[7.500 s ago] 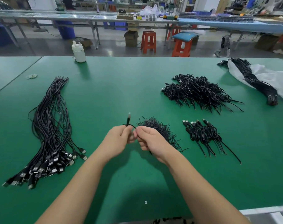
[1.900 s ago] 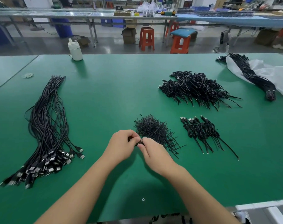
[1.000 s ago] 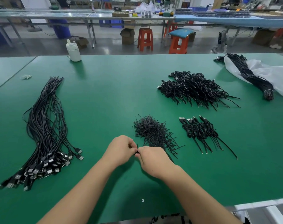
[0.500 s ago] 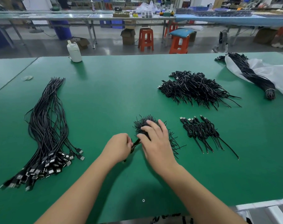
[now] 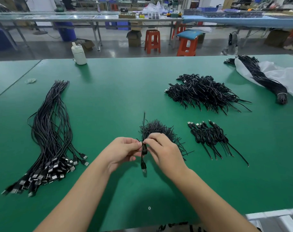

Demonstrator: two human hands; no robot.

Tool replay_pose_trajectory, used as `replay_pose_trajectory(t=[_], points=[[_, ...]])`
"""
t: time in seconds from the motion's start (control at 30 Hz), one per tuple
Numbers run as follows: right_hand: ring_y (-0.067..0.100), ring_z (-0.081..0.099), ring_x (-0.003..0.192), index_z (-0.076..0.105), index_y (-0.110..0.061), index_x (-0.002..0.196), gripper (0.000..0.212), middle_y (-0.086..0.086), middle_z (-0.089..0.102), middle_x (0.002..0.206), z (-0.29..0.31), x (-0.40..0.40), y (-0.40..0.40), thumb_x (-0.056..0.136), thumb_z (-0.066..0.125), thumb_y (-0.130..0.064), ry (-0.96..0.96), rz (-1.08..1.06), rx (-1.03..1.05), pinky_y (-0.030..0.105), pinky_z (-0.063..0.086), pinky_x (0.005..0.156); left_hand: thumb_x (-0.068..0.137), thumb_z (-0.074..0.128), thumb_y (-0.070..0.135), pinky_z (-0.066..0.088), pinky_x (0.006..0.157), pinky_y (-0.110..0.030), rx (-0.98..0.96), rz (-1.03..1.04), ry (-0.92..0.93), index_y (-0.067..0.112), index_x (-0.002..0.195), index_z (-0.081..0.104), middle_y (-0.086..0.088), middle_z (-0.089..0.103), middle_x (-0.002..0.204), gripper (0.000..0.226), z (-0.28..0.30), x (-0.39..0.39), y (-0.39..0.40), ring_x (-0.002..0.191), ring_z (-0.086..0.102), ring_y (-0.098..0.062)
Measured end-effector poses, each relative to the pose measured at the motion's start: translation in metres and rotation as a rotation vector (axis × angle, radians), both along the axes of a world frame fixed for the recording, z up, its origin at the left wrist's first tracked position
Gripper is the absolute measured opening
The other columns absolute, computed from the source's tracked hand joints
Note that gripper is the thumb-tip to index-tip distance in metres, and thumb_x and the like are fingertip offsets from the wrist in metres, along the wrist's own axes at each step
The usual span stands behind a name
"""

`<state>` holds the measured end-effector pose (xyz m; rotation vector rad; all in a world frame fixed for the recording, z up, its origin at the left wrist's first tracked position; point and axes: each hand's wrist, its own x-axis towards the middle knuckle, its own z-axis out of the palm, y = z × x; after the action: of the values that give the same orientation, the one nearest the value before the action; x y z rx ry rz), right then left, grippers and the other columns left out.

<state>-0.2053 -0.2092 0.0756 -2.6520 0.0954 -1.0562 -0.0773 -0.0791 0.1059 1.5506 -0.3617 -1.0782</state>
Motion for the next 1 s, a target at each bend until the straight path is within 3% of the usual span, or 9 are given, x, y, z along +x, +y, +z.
replay_pose_trajectory(t=[0.1, 0.17, 0.23, 0.33, 0.5, 0.6, 0.77, 0.87, 1.0], points=[[0.019, 0.062, 0.111, 0.072, -0.010, 0.103, 0.014, 0.002, 0.067, 0.119, 0.004, 0.001, 0.000, 0.089, 0.070, -0.010, 0.015, 0.013, 0.084, 0.026, 0.051, 0.094, 0.093, 0.064, 0.008, 0.044, 0.049, -0.019, -0.028, -0.024, -0.033, 0.007, 0.081, 0.064, -0.009, 0.070, 0.072, 0.011, 0.001, 0.001, 0.004, 0.060, 0.065, -0.013], [0.015, 0.063, 0.107, 0.072, -0.011, 0.104, 0.014, 0.001, 0.070, 0.114, 0.006, 0.003, 0.003, 0.090, 0.069, -0.013, 0.089, 0.024, 0.235, 0.026, 0.048, 0.095, 0.093, 0.064, 0.007, 0.043, 0.051, -0.020, -0.017, -0.039, -0.144, 0.006, 0.083, 0.064, -0.010, 0.071, 0.070, 0.009, 0.002, 0.002, 0.005, 0.056, 0.060, -0.013], [0.008, 0.064, 0.090, 0.071, -0.014, 0.103, 0.012, -0.002, 0.072, 0.098, 0.009, 0.006, 0.006, 0.092, 0.067, -0.016, 0.184, -0.020, 0.478, 0.022, 0.048, 0.085, 0.093, 0.063, 0.006, 0.042, 0.056, -0.023, 0.015, -0.041, -0.402, 0.010, 0.081, 0.064, -0.004, 0.072, 0.069, 0.013, 0.002, 0.001, 0.005, 0.060, 0.056, -0.013], [0.003, 0.061, 0.062, 0.064, -0.023, 0.096, 0.006, -0.005, 0.071, 0.073, 0.013, 0.014, 0.012, 0.093, 0.066, -0.018, 0.218, -0.084, 0.913, 0.018, 0.047, 0.065, 0.091, 0.064, 0.014, 0.038, 0.061, -0.020, 0.120, -0.031, -0.941, 0.022, 0.077, 0.059, 0.010, 0.068, 0.072, 0.018, -0.002, -0.004, 0.001, 0.060, 0.051, -0.001], [0.017, 0.064, 0.056, 0.055, -0.009, 0.106, 0.009, 0.007, 0.070, 0.065, 0.013, 0.023, 0.015, 0.098, 0.059, -0.010, 0.147, 0.031, 1.508, 0.030, 0.055, 0.054, 0.091, 0.060, 0.009, 0.045, 0.073, -0.038, 0.071, -0.043, -1.341, 0.019, 0.085, 0.053, 0.002, 0.057, 0.085, 0.013, -0.009, -0.015, 0.003, 0.077, 0.054, -0.024], [0.017, 0.066, 0.060, 0.062, -0.009, 0.100, 0.009, 0.009, 0.070, 0.069, 0.010, 0.021, 0.012, 0.100, 0.053, -0.007, 0.170, 0.095, 1.500, 0.030, 0.057, 0.057, 0.091, 0.059, 0.010, 0.043, 0.071, -0.037, 0.071, -0.027, -1.358, 0.021, 0.085, 0.051, 0.002, 0.055, 0.084, 0.015, -0.011, -0.017, 0.002, 0.075, 0.052, -0.023], [0.016, 0.069, 0.089, 0.064, -0.013, 0.120, 0.028, 0.002, 0.073, 0.095, 0.008, 0.016, 0.003, 0.100, 0.051, 0.000, 0.322, 0.283, 1.370, 0.034, 0.059, 0.078, 0.091, 0.062, 0.015, 0.040, 0.065, -0.027, 0.071, 0.105, -1.048, 0.024, 0.079, 0.052, 0.006, 0.057, 0.075, 0.018, -0.012, -0.009, 0.002, 0.069, 0.051, -0.008], [0.015, 0.064, 0.078, 0.069, -0.024, 0.111, 0.029, -0.004, 0.069, 0.087, 0.008, 0.015, 0.000, 0.097, 0.056, -0.002, 0.337, 0.204, 1.186, 0.042, 0.057, 0.077, 0.091, 0.064, 0.016, 0.037, 0.058, -0.016, 0.040, 0.104, -0.932, 0.024, 0.076, 0.053, -0.001, 0.056, 0.068, 0.020, -0.010, -0.008, 0.003, 0.060, 0.046, -0.005], [0.012, 0.069, 0.067, 0.071, -0.026, 0.092, 0.016, -0.008, 0.065, 0.082, 0.009, 0.015, -0.003, 0.098, 0.059, -0.019, 0.334, 0.108, 1.097, 0.026, 0.053, 0.067, 0.092, 0.063, 0.017, 0.038, 0.060, -0.018, -0.027, 0.085, -0.985, 0.023, 0.078, 0.052, 0.001, 0.055, 0.068, 0.019, -0.009, -0.014, 0.003, 0.063, 0.048, -0.007]])
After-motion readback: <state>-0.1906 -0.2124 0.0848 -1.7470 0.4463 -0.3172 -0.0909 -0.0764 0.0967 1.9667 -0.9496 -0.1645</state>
